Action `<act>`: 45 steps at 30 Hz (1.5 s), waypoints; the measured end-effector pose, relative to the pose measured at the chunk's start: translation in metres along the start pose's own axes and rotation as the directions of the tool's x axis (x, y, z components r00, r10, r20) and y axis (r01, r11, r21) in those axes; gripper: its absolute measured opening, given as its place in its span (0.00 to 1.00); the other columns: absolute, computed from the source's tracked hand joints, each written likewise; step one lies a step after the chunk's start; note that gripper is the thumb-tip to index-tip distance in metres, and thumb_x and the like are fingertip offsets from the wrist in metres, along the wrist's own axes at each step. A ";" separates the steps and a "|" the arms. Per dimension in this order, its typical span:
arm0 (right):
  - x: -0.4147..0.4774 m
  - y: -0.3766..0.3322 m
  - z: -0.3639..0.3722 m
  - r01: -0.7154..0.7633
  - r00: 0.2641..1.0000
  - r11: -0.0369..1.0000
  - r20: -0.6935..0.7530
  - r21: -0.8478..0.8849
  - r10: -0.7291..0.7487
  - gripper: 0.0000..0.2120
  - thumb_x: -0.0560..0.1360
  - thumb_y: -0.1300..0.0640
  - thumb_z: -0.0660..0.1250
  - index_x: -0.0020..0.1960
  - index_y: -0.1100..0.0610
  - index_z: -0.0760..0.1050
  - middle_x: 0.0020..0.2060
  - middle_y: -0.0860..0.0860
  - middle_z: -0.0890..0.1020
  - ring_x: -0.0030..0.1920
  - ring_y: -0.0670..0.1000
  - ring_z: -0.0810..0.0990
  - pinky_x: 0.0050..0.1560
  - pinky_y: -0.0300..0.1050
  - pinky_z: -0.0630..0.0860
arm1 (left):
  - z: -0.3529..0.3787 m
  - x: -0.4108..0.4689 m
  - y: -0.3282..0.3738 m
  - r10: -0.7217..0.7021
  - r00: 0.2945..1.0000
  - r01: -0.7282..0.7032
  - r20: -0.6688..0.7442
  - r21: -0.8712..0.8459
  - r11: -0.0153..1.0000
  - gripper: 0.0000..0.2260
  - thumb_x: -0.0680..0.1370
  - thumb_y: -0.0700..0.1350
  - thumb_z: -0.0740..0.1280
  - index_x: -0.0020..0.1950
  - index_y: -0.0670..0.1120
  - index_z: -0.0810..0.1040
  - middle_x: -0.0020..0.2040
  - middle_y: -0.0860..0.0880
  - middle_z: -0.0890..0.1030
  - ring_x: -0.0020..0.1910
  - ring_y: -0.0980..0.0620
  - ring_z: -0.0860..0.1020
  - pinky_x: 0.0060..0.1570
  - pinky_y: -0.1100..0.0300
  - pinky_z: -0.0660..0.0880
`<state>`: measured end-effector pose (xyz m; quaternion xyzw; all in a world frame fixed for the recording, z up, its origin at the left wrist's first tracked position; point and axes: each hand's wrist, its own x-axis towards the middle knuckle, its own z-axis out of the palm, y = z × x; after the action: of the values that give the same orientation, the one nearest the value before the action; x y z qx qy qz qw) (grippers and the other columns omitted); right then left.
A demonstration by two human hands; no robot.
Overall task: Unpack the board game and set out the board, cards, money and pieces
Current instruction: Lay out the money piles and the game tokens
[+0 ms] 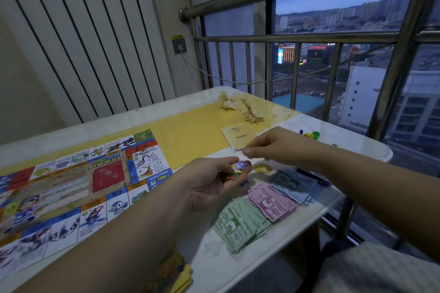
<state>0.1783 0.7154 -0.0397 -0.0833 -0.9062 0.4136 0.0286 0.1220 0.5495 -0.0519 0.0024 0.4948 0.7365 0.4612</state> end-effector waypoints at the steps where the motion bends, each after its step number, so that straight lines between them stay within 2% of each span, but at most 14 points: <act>1: -0.001 -0.002 0.002 0.005 0.999 1.000 0.044 -0.011 -0.004 0.08 0.73 0.50 0.70 0.50 0.51 0.83 0.45 0.44 0.83 0.48 0.43 0.79 0.51 0.41 0.74 | 0.000 0.000 0.000 0.003 1.000 -0.004 0.008 0.019 1.000 0.15 0.79 0.28 0.52 0.63 0.31 0.72 0.64 0.30 0.71 0.49 0.41 0.78 0.39 0.56 0.80; 4: -0.001 -0.005 0.005 0.024 0.996 1.000 0.081 -0.003 -0.024 0.02 0.71 0.54 0.73 0.42 0.52 0.83 0.40 0.47 0.84 0.45 0.46 0.80 0.51 0.46 0.76 | 0.002 0.001 0.000 0.019 1.000 -0.019 0.005 0.076 0.997 0.18 0.78 0.26 0.53 0.68 0.32 0.68 0.63 0.30 0.72 0.45 0.43 0.80 0.37 0.58 0.81; 7: 0.002 -0.006 0.006 0.013 0.996 0.996 0.082 0.088 -0.020 0.02 0.72 0.56 0.72 0.42 0.54 0.83 0.37 0.47 0.83 0.37 0.42 0.77 0.39 0.37 0.72 | 0.001 -0.002 0.001 0.054 0.999 -0.053 -0.005 0.124 0.991 0.19 0.78 0.26 0.54 0.68 0.32 0.67 0.61 0.29 0.74 0.42 0.44 0.81 0.33 0.59 0.81; 10: 0.006 -0.005 0.003 -0.022 1.000 0.987 -0.015 0.162 0.025 0.04 0.74 0.56 0.70 0.46 0.56 0.82 0.38 0.47 0.82 0.36 0.43 0.73 0.36 0.35 0.68 | -0.008 -0.006 0.003 0.093 0.995 -0.090 -0.026 0.115 0.989 0.16 0.78 0.26 0.54 0.66 0.32 0.68 0.52 0.33 0.79 0.44 0.44 0.80 0.34 0.58 0.81; 16: 0.009 -0.009 0.023 0.015 1.000 0.995 -0.006 -0.097 -0.016 0.09 0.75 0.52 0.69 0.52 0.54 0.82 0.44 0.47 0.83 0.43 0.46 0.80 0.41 0.38 0.74 | -0.030 -0.013 0.005 0.109 0.988 -0.098 -0.110 0.096 0.991 0.12 0.78 0.27 0.57 0.59 0.33 0.73 0.49 0.36 0.81 0.37 0.47 0.83 0.33 0.62 0.79; 19: 0.009 -0.020 0.031 0.039 0.999 0.999 0.035 -0.007 -0.038 0.12 0.74 0.46 0.69 0.50 0.53 0.83 0.34 0.40 0.81 0.31 0.37 0.76 0.32 0.32 0.70 | -0.034 -0.013 0.006 0.104 0.988 -0.091 -0.116 0.113 0.989 0.13 0.78 0.28 0.58 0.60 0.34 0.75 0.48 0.34 0.81 0.34 0.48 0.83 0.30 0.62 0.80; 23: 0.012 -0.028 0.036 0.076 0.988 0.997 0.136 0.004 -0.076 0.04 0.72 0.52 0.72 0.44 0.52 0.83 0.39 0.46 0.84 0.43 0.44 0.79 0.47 0.41 0.75 | -0.032 -0.015 0.006 0.091 0.992 -0.080 -0.091 0.110 0.991 0.14 0.78 0.29 0.59 0.63 0.33 0.74 0.46 0.35 0.81 0.32 0.50 0.83 0.32 0.60 0.81; 27: 0.016 -0.023 0.016 0.020 0.998 0.999 0.059 0.026 -0.022 0.01 0.73 0.55 0.71 0.42 0.50 0.81 0.40 0.46 0.83 0.42 0.44 0.77 0.42 0.37 0.73 | -0.031 -0.022 0.010 0.044 0.995 -0.043 -0.086 0.019 0.999 0.13 0.78 0.33 0.60 0.62 0.31 0.72 0.52 0.34 0.81 0.42 0.43 0.82 0.40 0.53 0.79; 31: 0.012 -0.004 -0.004 -0.066 0.995 0.982 0.058 -0.178 0.078 0.05 0.75 0.56 0.69 0.49 0.54 0.82 0.42 0.46 0.83 0.33 0.35 0.77 0.37 0.28 0.72 | -0.030 -0.027 0.011 0.017 0.999 -0.018 -0.032 -0.041 0.999 0.15 0.78 0.29 0.54 0.64 0.31 0.69 0.59 0.32 0.77 0.51 0.38 0.78 0.40 0.49 0.78; 33: 0.011 0.005 -0.005 -0.095 0.995 0.964 0.018 -0.248 0.103 0.08 0.74 0.54 0.69 0.53 0.53 0.82 0.48 0.46 0.83 0.43 0.40 0.78 0.48 0.34 0.72 | -0.029 -0.026 0.008 0.022 1.000 -0.022 -0.009 -0.014 1.000 0.17 0.78 0.27 0.51 0.65 0.31 0.69 0.59 0.32 0.76 0.52 0.39 0.78 0.40 0.52 0.79; 36: 0.008 -0.002 -0.001 -0.043 0.998 0.985 -0.046 -0.165 0.036 0.11 0.75 0.52 0.69 0.55 0.53 0.81 0.54 0.47 0.82 0.47 0.43 0.77 0.48 0.36 0.69 | -0.027 -0.022 0.005 0.044 0.999 -0.044 0.001 0.031 0.999 0.17 0.78 0.26 0.52 0.65 0.31 0.68 0.57 0.33 0.78 0.51 0.41 0.80 0.41 0.55 0.80; 40: 0.003 -0.021 0.016 0.034 0.989 0.997 0.147 -0.071 -0.023 0.08 0.72 0.46 0.71 0.48 0.48 0.84 0.49 0.51 0.84 0.50 0.54 0.81 0.55 0.52 0.77 | -0.023 -0.019 0.002 0.059 0.998 -0.059 0.003 0.082 0.995 0.17 0.78 0.26 0.56 0.66 0.31 0.70 0.54 0.32 0.79 0.37 0.46 0.84 0.33 0.60 0.81; 43: 0.004 -0.025 0.027 0.053 0.984 0.999 0.171 0.001 -0.052 0.05 0.71 0.52 0.72 0.45 0.52 0.83 0.38 0.46 0.84 0.37 0.39 0.79 0.37 0.34 0.73 | -0.023 -0.017 0.002 0.074 0.997 -0.073 -0.016 0.071 0.995 0.17 0.78 0.27 0.57 0.66 0.31 0.70 0.52 0.31 0.79 0.35 0.46 0.83 0.30 0.61 0.80; 45: 0.006 -0.026 0.029 0.038 0.990 0.998 0.137 0.049 -0.045 0.03 0.72 0.53 0.72 0.43 0.53 0.82 0.35 0.44 0.82 0.32 0.37 0.75 0.33 0.30 0.68 | -0.025 -0.019 0.003 0.072 0.997 -0.072 -0.010 0.036 0.997 0.15 0.78 0.28 0.56 0.64 0.30 0.71 0.48 0.33 0.80 0.35 0.46 0.83 0.33 0.59 0.81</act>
<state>0.1655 0.6776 -0.0393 -0.0350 -0.8976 0.4388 -0.0236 0.1194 0.5182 -0.0538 0.0241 0.5100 0.7438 0.4313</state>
